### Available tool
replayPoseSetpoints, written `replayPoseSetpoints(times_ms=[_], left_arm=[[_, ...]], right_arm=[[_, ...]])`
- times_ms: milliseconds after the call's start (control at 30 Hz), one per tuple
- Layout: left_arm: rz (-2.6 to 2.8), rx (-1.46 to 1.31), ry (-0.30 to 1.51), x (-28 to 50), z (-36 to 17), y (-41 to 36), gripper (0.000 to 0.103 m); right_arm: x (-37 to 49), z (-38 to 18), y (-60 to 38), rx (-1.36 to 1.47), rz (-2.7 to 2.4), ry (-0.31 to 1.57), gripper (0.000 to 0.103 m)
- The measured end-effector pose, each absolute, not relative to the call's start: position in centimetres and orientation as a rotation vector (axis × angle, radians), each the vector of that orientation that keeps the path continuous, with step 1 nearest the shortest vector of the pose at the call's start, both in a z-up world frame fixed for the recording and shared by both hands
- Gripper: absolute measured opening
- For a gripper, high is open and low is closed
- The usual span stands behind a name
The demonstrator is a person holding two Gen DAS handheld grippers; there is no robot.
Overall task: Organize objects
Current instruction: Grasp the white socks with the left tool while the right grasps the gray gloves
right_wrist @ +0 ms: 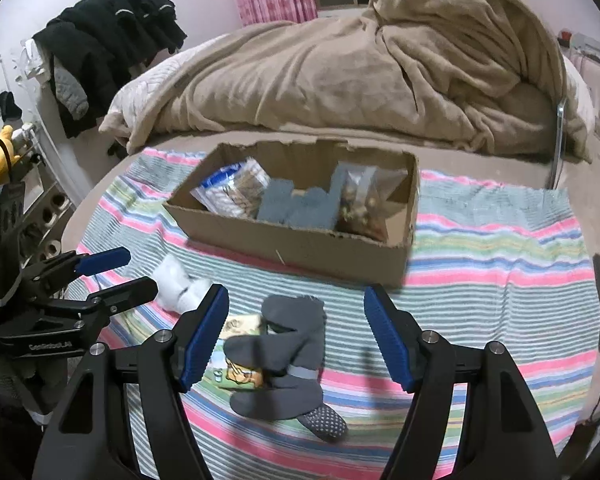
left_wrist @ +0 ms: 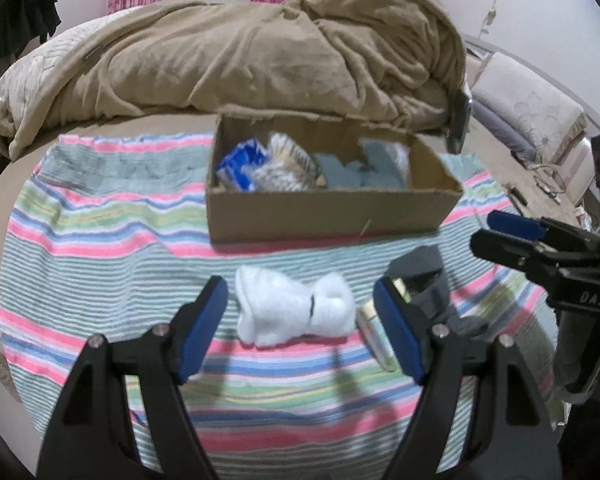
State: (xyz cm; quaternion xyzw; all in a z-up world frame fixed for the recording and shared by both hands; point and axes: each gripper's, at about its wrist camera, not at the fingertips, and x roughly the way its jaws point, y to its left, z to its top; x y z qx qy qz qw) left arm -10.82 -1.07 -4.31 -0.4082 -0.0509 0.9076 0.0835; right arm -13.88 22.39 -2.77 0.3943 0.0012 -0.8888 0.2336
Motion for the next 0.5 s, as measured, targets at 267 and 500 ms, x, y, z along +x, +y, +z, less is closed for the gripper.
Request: replayPoseSetpoints(times_ms=[267,500], left_arm=[[2.688,-1.282,-0.130,-11.6,-6.5,-0.7,0.083],[2.651,-1.345,-0.121,-12.6,-8.1,-0.5,0.084]], right_arm=[[-14.4,-4.6,22.2,1.133,-2.428,0.024,0.073],[-14.9,-6.3,21.9,1.190,-2.392,0.037,0.073]])
